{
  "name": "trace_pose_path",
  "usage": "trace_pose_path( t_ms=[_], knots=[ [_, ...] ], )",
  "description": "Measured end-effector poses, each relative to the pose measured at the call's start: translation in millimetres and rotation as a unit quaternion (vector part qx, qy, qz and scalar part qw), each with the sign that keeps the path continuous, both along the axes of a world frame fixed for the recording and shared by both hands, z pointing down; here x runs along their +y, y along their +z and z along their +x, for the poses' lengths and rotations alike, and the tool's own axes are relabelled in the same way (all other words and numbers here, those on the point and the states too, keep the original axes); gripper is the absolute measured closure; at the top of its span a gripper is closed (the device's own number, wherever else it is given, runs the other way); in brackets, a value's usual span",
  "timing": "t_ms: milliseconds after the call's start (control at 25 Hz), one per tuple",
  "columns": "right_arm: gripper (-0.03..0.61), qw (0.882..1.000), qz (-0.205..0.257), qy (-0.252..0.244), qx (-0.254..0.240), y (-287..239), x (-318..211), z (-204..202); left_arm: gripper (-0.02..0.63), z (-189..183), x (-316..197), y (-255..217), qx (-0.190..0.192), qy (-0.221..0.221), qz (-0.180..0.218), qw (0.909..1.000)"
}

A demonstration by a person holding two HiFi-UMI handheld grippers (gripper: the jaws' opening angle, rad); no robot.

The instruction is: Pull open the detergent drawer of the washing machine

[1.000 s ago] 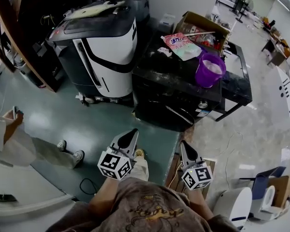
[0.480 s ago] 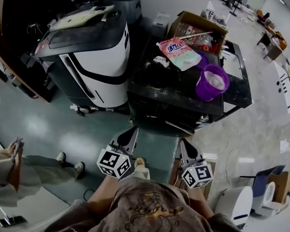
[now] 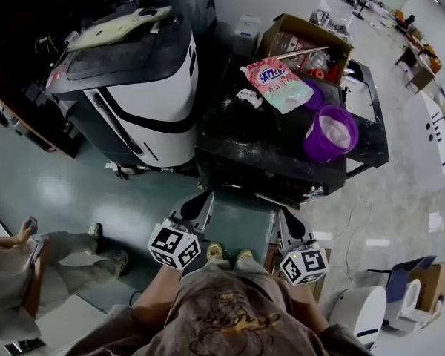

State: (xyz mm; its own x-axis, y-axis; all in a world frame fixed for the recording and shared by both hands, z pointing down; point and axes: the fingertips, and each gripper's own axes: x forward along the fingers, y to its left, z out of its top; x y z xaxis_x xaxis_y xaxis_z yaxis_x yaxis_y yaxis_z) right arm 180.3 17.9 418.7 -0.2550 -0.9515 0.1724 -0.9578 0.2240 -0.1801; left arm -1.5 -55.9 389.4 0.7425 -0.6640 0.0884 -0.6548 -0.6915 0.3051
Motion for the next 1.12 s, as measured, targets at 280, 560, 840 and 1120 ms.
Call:
trace_pose_path(
  t_ms=[280, 560, 840, 1120],
  knots=[
    [0.574, 1.000, -0.001, -0.028, -0.003, -3.4, -20.4, 1.4, 0.591, 1.5, -10.0, -1.6, 0.007, -0.017, -0.007, 0.9998],
    [0.574, 0.998, -0.005, -0.056, -0.003, -1.3, -33.6, 3.7, 0.589, 9.2, -16.3, 0.3, 0.034, -0.023, -0.015, 0.9991],
    [0.574, 0.997, -0.014, -0.070, -0.001, 4.4, -40.4, 13.5, 0.479, 18.2, -24.4, 15.2, 0.092, -0.016, -0.049, 0.9944],
    [0.574, 0.997, -0.028, -0.076, 0.002, 14.5, -42.3, 25.9, 0.318, 28.7, -42.4, 44.3, 0.167, -0.001, -0.089, 0.9820]
  ],
)
